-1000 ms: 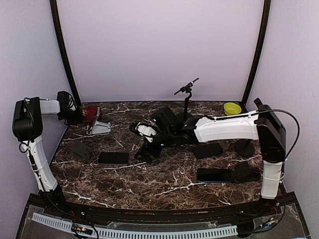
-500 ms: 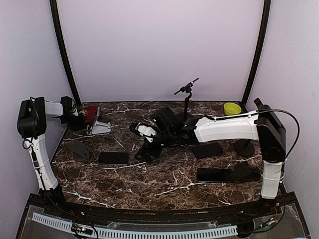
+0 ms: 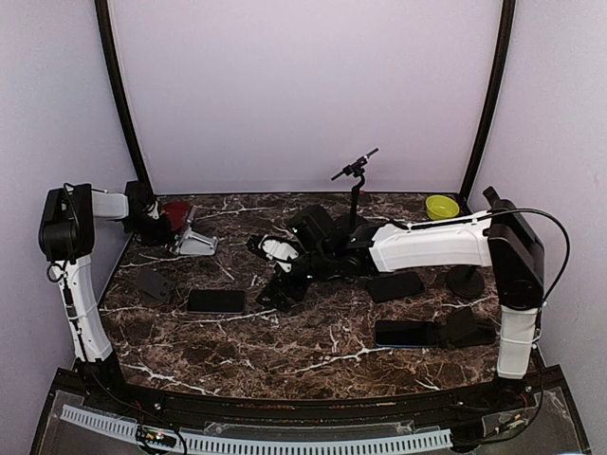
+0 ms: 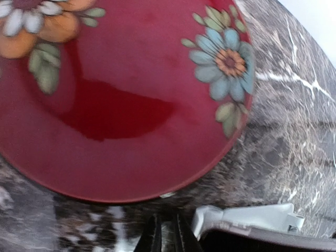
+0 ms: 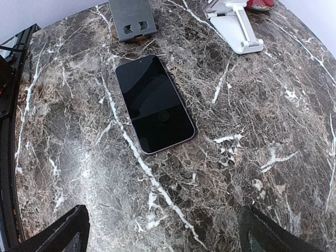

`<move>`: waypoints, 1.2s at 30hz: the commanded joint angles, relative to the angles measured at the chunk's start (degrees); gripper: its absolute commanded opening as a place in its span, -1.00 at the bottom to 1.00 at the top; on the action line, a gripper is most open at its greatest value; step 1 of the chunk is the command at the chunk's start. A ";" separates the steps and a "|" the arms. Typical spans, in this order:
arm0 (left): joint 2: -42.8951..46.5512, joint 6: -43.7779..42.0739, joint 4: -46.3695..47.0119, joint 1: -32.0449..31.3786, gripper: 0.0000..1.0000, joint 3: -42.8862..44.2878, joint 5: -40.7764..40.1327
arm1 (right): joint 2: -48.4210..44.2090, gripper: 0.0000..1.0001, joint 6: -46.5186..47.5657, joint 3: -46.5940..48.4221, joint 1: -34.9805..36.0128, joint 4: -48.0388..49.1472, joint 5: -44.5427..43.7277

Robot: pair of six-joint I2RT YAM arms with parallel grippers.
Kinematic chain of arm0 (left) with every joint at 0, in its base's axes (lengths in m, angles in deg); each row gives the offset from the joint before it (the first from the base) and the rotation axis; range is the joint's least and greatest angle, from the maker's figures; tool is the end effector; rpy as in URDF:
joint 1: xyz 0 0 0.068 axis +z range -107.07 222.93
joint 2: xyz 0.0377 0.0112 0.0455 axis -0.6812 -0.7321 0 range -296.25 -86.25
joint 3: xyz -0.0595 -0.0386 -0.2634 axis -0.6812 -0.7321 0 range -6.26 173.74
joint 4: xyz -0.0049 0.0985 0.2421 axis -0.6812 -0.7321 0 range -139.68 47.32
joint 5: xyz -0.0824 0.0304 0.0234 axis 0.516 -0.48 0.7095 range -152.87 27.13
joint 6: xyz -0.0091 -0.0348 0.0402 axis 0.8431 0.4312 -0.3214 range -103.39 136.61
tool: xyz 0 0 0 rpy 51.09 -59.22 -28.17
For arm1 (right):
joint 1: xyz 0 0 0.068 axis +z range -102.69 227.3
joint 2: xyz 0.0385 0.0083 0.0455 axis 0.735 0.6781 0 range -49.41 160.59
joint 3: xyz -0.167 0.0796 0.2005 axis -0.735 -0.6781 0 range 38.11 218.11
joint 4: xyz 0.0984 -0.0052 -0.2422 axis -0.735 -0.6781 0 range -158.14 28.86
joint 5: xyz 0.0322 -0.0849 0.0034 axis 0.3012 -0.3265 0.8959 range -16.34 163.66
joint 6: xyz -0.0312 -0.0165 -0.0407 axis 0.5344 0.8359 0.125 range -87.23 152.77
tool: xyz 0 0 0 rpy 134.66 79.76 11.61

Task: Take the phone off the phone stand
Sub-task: Move the phone stand with the phone to the center of the board.

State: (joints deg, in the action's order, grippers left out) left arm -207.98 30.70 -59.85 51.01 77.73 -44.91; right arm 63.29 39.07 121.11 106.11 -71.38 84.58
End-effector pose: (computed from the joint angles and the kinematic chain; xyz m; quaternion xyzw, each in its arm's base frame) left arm 0.4483 0.0525 0.1473 -0.1348 0.9333 -0.1643 0.2895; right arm 0.2262 0.3867 0.2179 -0.5193 0.7386 0.2636 0.3397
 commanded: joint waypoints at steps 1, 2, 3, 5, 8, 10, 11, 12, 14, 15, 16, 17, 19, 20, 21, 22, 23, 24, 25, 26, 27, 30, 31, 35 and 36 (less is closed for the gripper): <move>-0.39 -0.37 -3.13 -2.85 -0.80 0.21 3.30 | -2.14 0.99 -0.61 -0.90 -0.62 2.06 -0.11; -0.40 -0.32 -2.97 -3.29 -0.80 -0.13 3.73 | -2.34 0.99 -0.60 -1.11 -0.62 2.17 -0.18; -0.43 -0.43 -3.07 -3.89 -0.80 -0.31 3.90 | -2.46 0.99 -0.67 -1.28 -0.62 2.34 -0.19; -0.42 -0.68 -3.20 -5.29 -0.81 -0.59 4.02 | -2.64 0.99 -0.71 -1.55 -0.78 2.44 -0.13; -0.41 -0.14 -3.14 -7.47 -0.83 -1.02 4.96 | -2.87 0.99 -0.98 -1.82 -1.03 2.68 0.05; -0.34 0.33 -3.06 -8.66 -0.84 -1.17 5.55 | -3.20 0.99 -1.15 -2.02 -1.19 2.94 0.02; -0.35 0.67 -2.86 -9.37 -0.85 -1.19 5.90 | -3.30 0.99 -1.20 -2.17 -1.28 3.07 0.05; -0.35 0.94 -2.72 -10.30 -0.85 -1.18 6.21 | -3.50 0.99 -1.32 -2.37 -1.36 3.23 0.07; -0.37 1.47 -2.43 -12.01 -0.85 -1.07 6.22 | -3.65 0.99 -1.46 -2.57 -1.56 3.46 0.13; -0.35 2.02 -2.18 -12.85 -0.85 -1.18 6.48 | -3.71 0.99 -1.54 -2.65 -1.63 3.50 0.15; -0.42 2.35 -1.97 -13.62 -0.86 -1.19 6.68 | -3.82 0.99 -1.60 -2.67 -1.67 3.54 0.08; -0.43 2.60 -1.84 -14.51 -0.86 -1.15 6.61 | -3.93 0.99 -1.63 -2.75 -1.74 3.53 -0.05; -0.36 3.45 -1.50 -16.10 -0.86 -1.38 6.51 | -4.12 0.99 -1.77 -2.99 -1.85 3.61 -0.25; -0.43 3.90 -1.37 -16.90 -0.86 -1.56 6.70 | -4.18 0.99 -1.93 -3.09 -1.92 3.71 -0.47; -0.37 4.52 -1.21 -17.64 -0.86 -1.73 6.78 | -4.32 0.99 -2.10 -3.18 -2.06 3.67 -0.70; -0.35 5.22 -0.75 -18.41 -0.86 -2.13 7.12 | -4.28 0.99 -2.23 -3.27 -2.18 3.63 -1.05; -0.35 5.96 -0.10 -19.12 -0.87 -2.77 7.59 | -4.37 0.99 -2.38 -3.40 -2.24 3.63 -1.59; -0.24 6.92 0.72 -19.74 -0.87 -3.44 8.14 | -4.46 0.99 -2.62 -3.57 -2.33 3.70 -2.06; -0.14 7.53 1.54 -20.47 -0.87 -4.01 8.70 | -4.56 0.99 -2.76 -3.86 -2.42 3.92 -2.42; 0.02 7.89 2.06 -21.29 -0.87 -4.48 8.78 | -4.78 0.99 -2.97 -4.16 -2.51 4.22 -2.66; 0.21 8.03 2.37 -22.11 -0.87 -4.75 8.76 | -5.04 0.99 -3.19 -4.58 -2.59 4.57 -2.85; 0.97 8.07 2.78 -23.74 -0.87 -4.77 9.14 | -5.48 0.99 -3.78 -5.57 -3.04 5.39 -2.75; 1.44 8.08 2.78 -23.82 -0.86 -4.75 8.89 | -5.61 0.99 -3.84 -5.90 -3.08 5.59 -2.69; 3.86 6.43 0.87 -23.01 -0.65 -2.89 5.36 | -6.32 0.99 -3.84 -6.85 -3.51 6.42 -2.56; 4.74 6.24 0.59 -22.57 -0.58 -2.40 4.92 | -6.35 0.99 -3.80 -6.88 -3.60 6.41 -2.53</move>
State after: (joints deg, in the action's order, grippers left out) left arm -207.83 37.74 -54.65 28.39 74.93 -39.69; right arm 59.47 36.10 115.16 103.16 -67.89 82.59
